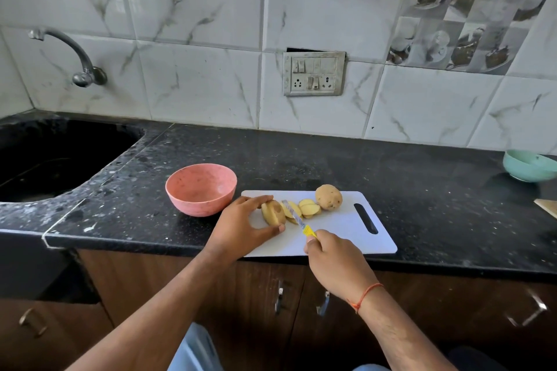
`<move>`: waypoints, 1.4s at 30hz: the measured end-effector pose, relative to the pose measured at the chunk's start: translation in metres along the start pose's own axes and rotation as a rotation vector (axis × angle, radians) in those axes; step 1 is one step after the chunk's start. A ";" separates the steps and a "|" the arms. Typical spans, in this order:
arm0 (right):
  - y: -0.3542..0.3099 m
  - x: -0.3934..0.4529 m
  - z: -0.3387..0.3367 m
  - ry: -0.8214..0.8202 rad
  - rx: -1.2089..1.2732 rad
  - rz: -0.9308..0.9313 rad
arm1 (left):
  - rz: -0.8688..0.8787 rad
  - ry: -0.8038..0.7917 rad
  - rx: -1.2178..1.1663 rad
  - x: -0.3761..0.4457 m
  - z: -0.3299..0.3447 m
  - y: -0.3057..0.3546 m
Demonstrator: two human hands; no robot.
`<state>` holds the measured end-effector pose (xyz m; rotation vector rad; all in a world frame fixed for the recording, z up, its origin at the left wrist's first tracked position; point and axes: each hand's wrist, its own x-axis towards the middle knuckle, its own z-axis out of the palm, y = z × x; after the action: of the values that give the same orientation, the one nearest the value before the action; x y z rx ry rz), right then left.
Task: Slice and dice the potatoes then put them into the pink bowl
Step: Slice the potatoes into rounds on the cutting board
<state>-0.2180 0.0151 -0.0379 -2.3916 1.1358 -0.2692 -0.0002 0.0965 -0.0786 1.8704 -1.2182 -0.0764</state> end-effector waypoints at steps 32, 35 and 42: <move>-0.039 0.006 0.013 0.133 -0.345 -0.185 | -0.088 -0.070 0.013 0.002 -0.008 -0.001; -0.051 0.012 0.011 0.097 -0.327 -0.151 | -0.085 -0.052 0.013 0.001 -0.007 0.000; -0.054 0.004 0.018 0.131 -0.307 -0.128 | -0.071 -0.010 0.038 0.000 -0.003 0.002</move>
<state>-0.1721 0.0475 -0.0262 -2.7583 1.1536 -0.3177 -0.0001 0.0981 -0.0755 1.9485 -1.1673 -0.1015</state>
